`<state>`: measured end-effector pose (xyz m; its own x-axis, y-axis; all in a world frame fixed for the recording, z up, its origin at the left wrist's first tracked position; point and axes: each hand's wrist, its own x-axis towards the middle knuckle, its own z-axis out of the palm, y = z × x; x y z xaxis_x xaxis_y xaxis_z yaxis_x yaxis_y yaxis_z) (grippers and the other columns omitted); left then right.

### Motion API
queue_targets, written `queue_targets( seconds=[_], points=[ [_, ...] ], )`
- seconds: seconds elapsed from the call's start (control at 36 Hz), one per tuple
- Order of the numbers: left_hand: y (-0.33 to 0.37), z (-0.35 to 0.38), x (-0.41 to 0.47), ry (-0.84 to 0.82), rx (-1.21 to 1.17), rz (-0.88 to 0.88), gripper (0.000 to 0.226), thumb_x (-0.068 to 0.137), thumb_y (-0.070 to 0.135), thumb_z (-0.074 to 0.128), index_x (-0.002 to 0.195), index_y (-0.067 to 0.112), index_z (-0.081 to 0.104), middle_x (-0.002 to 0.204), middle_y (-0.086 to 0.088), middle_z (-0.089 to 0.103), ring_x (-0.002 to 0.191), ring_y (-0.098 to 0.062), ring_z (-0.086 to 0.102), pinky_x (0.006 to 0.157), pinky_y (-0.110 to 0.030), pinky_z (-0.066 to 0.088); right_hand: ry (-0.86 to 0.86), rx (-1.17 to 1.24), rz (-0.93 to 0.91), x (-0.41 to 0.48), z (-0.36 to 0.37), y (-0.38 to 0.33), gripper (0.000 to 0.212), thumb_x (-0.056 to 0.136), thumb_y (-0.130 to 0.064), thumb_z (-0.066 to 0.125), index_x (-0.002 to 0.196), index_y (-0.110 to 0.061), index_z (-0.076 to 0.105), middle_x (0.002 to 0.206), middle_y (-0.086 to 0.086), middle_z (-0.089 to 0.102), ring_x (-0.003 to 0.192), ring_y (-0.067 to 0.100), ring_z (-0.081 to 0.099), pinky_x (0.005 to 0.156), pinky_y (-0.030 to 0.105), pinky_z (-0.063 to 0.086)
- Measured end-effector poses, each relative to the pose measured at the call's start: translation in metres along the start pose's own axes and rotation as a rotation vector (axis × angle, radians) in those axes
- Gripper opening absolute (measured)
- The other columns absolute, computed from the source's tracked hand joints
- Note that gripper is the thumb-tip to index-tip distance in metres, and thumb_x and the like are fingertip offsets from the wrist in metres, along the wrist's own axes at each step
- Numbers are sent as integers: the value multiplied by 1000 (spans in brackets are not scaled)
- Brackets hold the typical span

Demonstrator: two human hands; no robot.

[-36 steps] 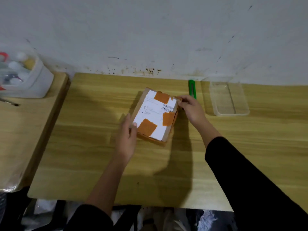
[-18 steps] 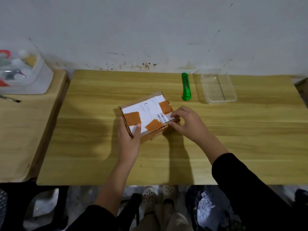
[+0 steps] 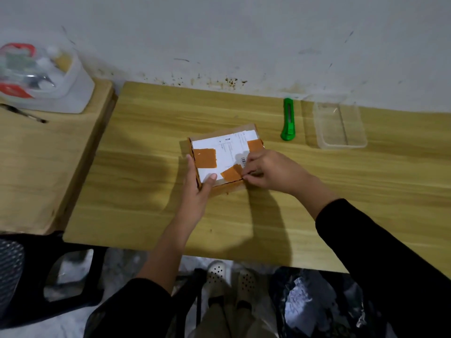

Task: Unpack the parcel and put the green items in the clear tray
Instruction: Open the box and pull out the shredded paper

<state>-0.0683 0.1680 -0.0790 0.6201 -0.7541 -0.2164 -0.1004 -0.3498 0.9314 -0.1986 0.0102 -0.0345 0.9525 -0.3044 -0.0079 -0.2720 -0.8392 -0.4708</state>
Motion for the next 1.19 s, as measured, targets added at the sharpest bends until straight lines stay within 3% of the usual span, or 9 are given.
queue_targets(
  seconds=[0.31, 0.44, 0.58, 0.67, 0.78, 0.86, 0.94, 1.08, 1.19],
  points=[
    [0, -3, -1, -16, 1, 21, 76, 93, 23, 52, 149, 17, 2, 135, 24, 34, 122, 9, 35, 87, 7, 31, 182, -166, -119, -8, 22, 0, 22, 84, -14, 51, 72, -5, 67, 70, 11, 62, 62, 30, 57, 57, 35, 51],
    [-6, -9, -3, -46, 33, 71, 82, 88, 35, 53, 149, 18, 1, 126, 43, 25, 113, 33, 30, 91, 6, 28, 217, -174, -107, -12, 26, -5, 17, 85, -8, 49, 76, -3, 63, 75, 11, 62, 69, 28, 58, 69, 31, 47],
    [-9, -12, -7, -65, 92, 98, 93, 80, 58, 51, 150, 20, 4, 148, 12, 34, 131, 3, 35, 97, -1, 32, 222, -121, -87, -11, 20, -7, 16, 84, -8, 49, 77, -1, 61, 75, 13, 61, 71, 28, 55, 71, 28, 42],
    [-14, -13, -7, -81, 155, 130, 88, 83, 58, 51, 150, 23, 5, 151, 4, 33, 135, -7, 36, 106, -21, 37, 211, -64, -58, -8, 9, -10, 16, 84, -11, 49, 79, -1, 61, 77, 14, 60, 73, 29, 54, 72, 29, 41],
    [-3, -10, -8, 32, 228, 167, 78, 90, 39, 51, 150, 13, 8, 159, -1, 10, 139, 4, 8, 102, 7, 9, 205, 30, -8, 1, -14, -15, 22, 85, -18, 46, 83, -2, 61, 81, 13, 60, 81, 20, 49, 75, 20, 35],
    [23, -10, -3, 70, 185, 241, 77, 90, 41, 45, 150, 17, 4, 159, 1, 3, 143, -2, 1, 113, -7, 8, 199, 56, -5, 14, -36, -18, 11, 87, -11, 52, 84, -3, 59, 81, 6, 54, 81, 9, 39, 73, 14, 26],
    [52, -14, 16, 99, 124, 284, 71, 91, 42, 41, 149, 23, 4, 158, 5, 10, 144, -4, 9, 116, -22, 16, 189, 48, 27, 32, -57, -18, 9, 89, -9, 53, 90, -4, 61, 86, -1, 49, 85, 11, 40, 77, 17, 27],
    [79, -18, 55, 180, 26, 300, 47, 96, 29, 46, 141, 18, 35, 119, 28, 45, 106, 20, 46, 89, -1, 37, 360, 88, 36, 61, -81, -9, 13, 90, -11, 56, 94, -4, 67, 92, 6, 61, 84, 12, 50, 77, 21, 40],
    [79, -22, 90, 212, -3, 290, 42, 95, 31, 47, 136, 24, 39, 128, 9, 54, 115, 0, 53, 94, -21, 48, 493, 157, 90, 76, -82, 13, 21, 90, -14, 58, 107, -7, 67, 98, 6, 67, 83, 10, 56, 79, 20, 47]
  ],
)
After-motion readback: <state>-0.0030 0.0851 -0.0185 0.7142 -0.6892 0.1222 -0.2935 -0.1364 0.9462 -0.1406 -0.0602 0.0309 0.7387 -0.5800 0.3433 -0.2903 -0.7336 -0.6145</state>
